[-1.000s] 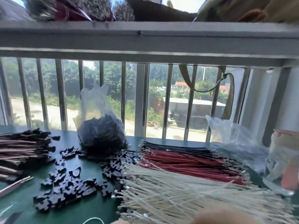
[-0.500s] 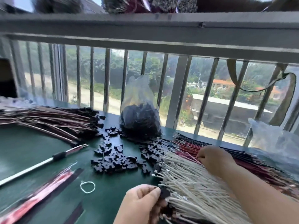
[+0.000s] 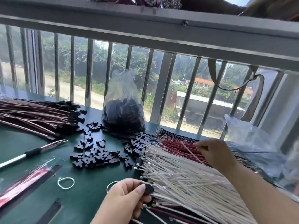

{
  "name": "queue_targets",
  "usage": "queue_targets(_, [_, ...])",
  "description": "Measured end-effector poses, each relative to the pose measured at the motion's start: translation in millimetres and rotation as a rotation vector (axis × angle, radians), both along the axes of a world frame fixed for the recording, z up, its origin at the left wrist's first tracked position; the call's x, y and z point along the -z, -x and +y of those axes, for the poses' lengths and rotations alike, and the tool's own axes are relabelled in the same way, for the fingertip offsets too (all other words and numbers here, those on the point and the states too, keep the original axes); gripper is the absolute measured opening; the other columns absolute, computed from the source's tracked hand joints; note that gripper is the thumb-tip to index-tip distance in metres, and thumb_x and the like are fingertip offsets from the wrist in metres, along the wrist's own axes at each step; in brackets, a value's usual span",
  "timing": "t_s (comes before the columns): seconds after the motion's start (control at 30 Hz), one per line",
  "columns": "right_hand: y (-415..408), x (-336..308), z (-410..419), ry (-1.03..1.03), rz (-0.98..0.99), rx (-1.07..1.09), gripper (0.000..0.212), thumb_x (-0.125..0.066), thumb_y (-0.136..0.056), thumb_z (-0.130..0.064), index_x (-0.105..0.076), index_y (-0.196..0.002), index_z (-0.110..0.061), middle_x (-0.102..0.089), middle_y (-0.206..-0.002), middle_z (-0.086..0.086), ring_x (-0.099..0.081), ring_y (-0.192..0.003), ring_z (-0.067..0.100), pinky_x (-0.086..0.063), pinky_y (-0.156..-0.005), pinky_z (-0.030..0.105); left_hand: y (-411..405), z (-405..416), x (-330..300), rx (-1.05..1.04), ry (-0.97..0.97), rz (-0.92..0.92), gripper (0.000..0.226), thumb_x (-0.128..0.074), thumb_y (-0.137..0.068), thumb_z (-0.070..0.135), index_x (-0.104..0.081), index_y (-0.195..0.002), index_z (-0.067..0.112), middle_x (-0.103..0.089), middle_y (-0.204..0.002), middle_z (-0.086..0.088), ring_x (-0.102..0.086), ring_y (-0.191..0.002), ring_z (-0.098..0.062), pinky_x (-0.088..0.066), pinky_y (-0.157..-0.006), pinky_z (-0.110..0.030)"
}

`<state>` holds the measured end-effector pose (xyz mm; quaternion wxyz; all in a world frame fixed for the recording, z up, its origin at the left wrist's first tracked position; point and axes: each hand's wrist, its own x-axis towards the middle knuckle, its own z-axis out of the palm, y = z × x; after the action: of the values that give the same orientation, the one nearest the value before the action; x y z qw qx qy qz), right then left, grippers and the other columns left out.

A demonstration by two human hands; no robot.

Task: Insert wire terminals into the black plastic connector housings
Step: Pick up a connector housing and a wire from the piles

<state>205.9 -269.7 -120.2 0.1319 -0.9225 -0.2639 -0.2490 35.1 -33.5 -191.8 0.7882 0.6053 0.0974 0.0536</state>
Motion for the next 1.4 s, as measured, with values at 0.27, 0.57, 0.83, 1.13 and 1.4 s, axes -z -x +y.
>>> queue_targets(0.27, [7, -7, -5, 0.046, 0.1, 0.267, 0.035, -0.065, -0.085, -0.041, -0.049, -0.056, -0.028, -0.054, -0.057, -0.015, -0.056, -0.057, 0.005, -0.039, -0.049, 0.022, 1, -1, 0, 0.009, 0.012, -0.02, 0.014, -0.053, -0.09, -0.004, -0.063, -0.082, -0.001, -0.068, -0.062, -0.022, -0.045, -0.038, -0.019, -0.036, -0.037, -0.021])
queue_targets(0.57, [38, -23, -24, 0.182, 0.125, 0.274, 0.073, -0.013, -0.075, -0.08, -0.046, -0.05, -0.02, -0.048, -0.048, -0.008, -0.052, -0.046, 0.009, -0.047, -0.052, 0.026, 9, -3, -9, 0.059, -0.021, -0.028, 0.005, -0.06, -0.086, -0.002, -0.063, -0.082, -0.002, -0.071, -0.067, -0.022, -0.052, -0.042, -0.015, -0.039, -0.035, -0.021])
queue_targets(0.83, [112, -19, -14, -0.117, 0.255, -0.173, 0.053, -0.045, -0.094, -0.022, -0.043, -0.12, -0.067, -0.06, -0.088, -0.025, -0.058, -0.07, 0.001, -0.047, -0.063, 0.016, 19, -6, -16, 0.261, -0.219, -0.025, 0.007, -0.066, -0.082, 0.004, -0.059, -0.085, 0.004, -0.075, -0.076, -0.009, -0.062, -0.053, -0.008, -0.042, -0.043, -0.016])
queue_targets(1.13, [150, -6, 4, -0.168, 0.494, -0.364, 0.012, -0.065, -0.078, -0.046, -0.074, -0.084, -0.041, -0.061, -0.074, -0.018, -0.057, -0.073, 0.001, -0.041, -0.063, 0.01, 22, -6, -16, 0.295, -0.23, -0.055, 0.028, -0.072, -0.067, 0.018, -0.059, -0.085, 0.002, -0.074, -0.076, -0.015, -0.062, -0.053, -0.009, -0.041, -0.043, -0.016])
queue_targets(1.4, [158, 8, 12, -0.281, 0.464, -0.349, 0.024, -0.075, -0.077, -0.013, -0.076, -0.08, -0.037, -0.065, -0.07, -0.027, -0.06, -0.069, -0.006, -0.039, -0.056, 0.002, 22, -6, -14, 0.287, -0.192, -0.094, 0.012, -0.072, -0.062, 0.018, -0.069, -0.072, 0.011, -0.071, -0.071, -0.023, -0.063, -0.049, -0.011, -0.041, -0.039, -0.016])
